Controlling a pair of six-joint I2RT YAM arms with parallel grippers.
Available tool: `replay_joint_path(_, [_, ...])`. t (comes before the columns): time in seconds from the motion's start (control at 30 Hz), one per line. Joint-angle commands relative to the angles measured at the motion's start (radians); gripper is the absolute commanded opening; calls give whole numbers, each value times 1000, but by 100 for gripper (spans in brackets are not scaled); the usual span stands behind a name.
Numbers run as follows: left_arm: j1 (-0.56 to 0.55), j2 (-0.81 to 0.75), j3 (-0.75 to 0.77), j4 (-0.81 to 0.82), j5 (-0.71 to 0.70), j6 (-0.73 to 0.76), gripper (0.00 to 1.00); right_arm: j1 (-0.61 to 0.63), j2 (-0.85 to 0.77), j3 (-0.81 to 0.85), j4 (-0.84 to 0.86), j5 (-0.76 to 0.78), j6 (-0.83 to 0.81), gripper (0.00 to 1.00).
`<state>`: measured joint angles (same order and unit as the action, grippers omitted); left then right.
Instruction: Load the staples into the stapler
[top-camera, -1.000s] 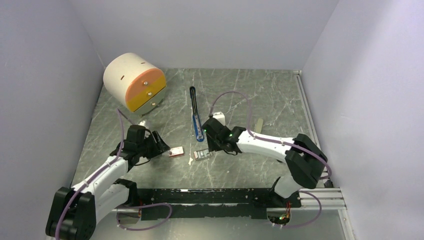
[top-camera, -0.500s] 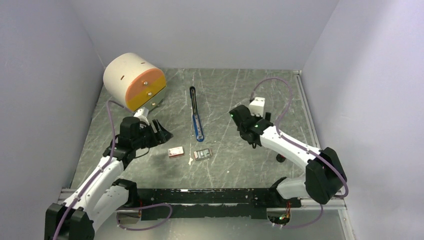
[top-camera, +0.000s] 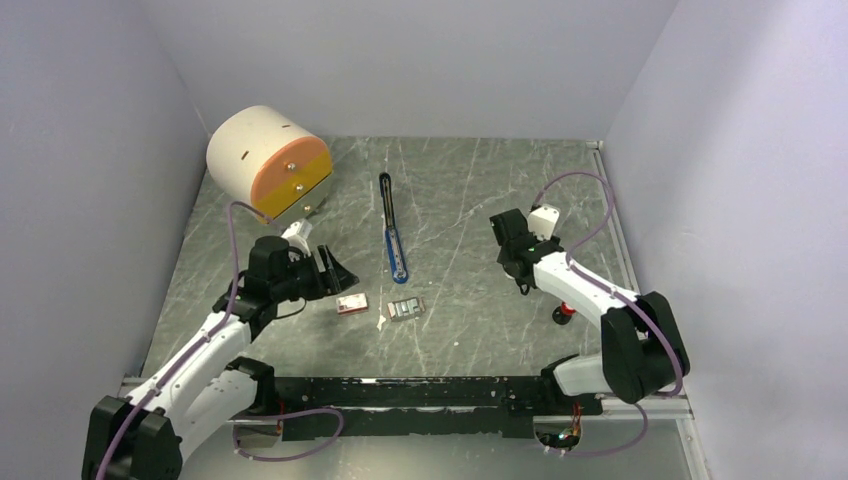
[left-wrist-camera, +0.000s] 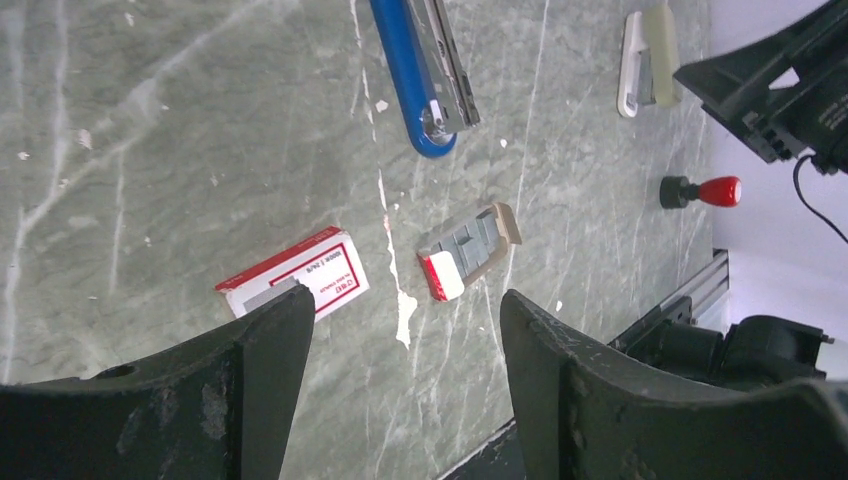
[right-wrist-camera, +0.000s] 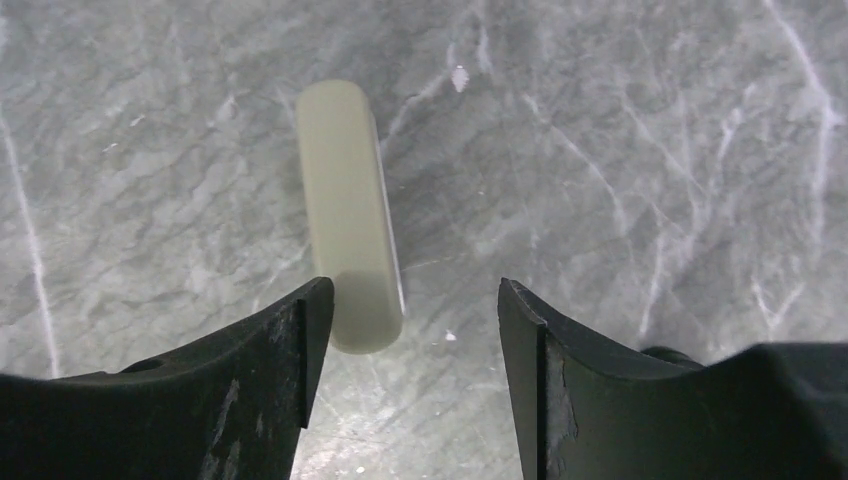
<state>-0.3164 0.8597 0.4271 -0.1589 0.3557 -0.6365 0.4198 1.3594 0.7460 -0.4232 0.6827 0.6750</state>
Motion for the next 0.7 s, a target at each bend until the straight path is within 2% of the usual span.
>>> replay_joint_path(0.0, [-37,9,8,38,14,0,74,-23,22,0,66,-107,-53,66])
replay_joint_path(0.2, [-95,42,19,52,-6,-4,80,-30,56,14,66,-134,-67,73])
replay_joint_path(0.27, [-126,56,24,68,-5,-2,82,-34,62,10,68,-145,-62,65])
replay_joint_path(0.33, [-155,72,35,76,-11,-1,84,-36,67,5,73,-162,-66,47])
replay_joint_path(0.4, [-185,86,47,81,-28,-4,84,-38,70,7,68,-165,-67,37])
replay_joint_path(0.63, [-270,165,83,175,-30,-61,84,-46,61,0,82,-246,-91,35])
replay_joint_path(0.67, [-291,182,93,198,-31,-76,86,-47,56,-3,88,-268,-93,30])
